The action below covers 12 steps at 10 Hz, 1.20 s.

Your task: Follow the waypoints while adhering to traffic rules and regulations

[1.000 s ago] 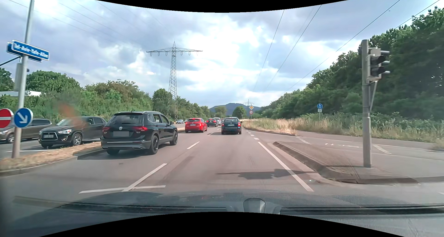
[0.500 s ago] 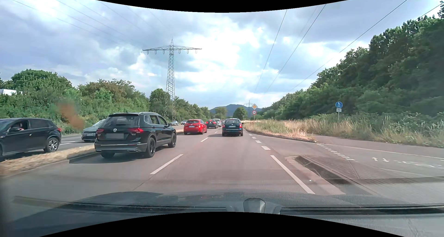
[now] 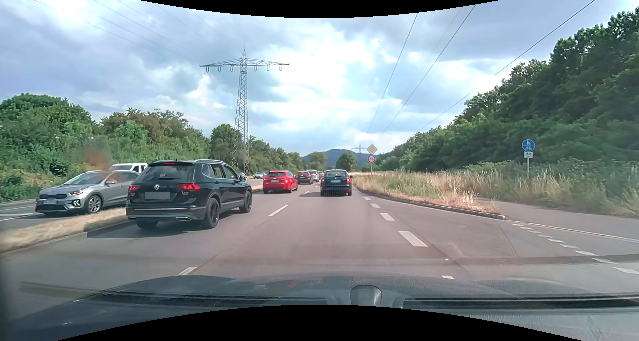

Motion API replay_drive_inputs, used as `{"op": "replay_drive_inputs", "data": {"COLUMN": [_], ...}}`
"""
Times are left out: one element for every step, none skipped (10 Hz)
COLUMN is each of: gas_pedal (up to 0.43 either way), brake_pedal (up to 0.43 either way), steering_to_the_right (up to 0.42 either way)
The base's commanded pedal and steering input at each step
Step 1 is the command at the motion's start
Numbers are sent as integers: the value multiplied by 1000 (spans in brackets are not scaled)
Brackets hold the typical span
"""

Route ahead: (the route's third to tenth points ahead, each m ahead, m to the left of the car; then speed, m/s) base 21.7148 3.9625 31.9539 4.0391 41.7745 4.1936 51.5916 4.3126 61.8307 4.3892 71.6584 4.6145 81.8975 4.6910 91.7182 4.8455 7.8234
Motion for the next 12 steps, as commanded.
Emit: {"op": "replay_drive_inputs", "data": {"gas_pedal": [0,0,0,0,0,0,0,0,0,0,0,0], "brake_pedal": [0,0,0,0,0,0,0,0,0,0,0,0], "steering_to_the_right": [-1,-1,-1,-1,-2,-4,-4,-3,3,6,6,6]}}
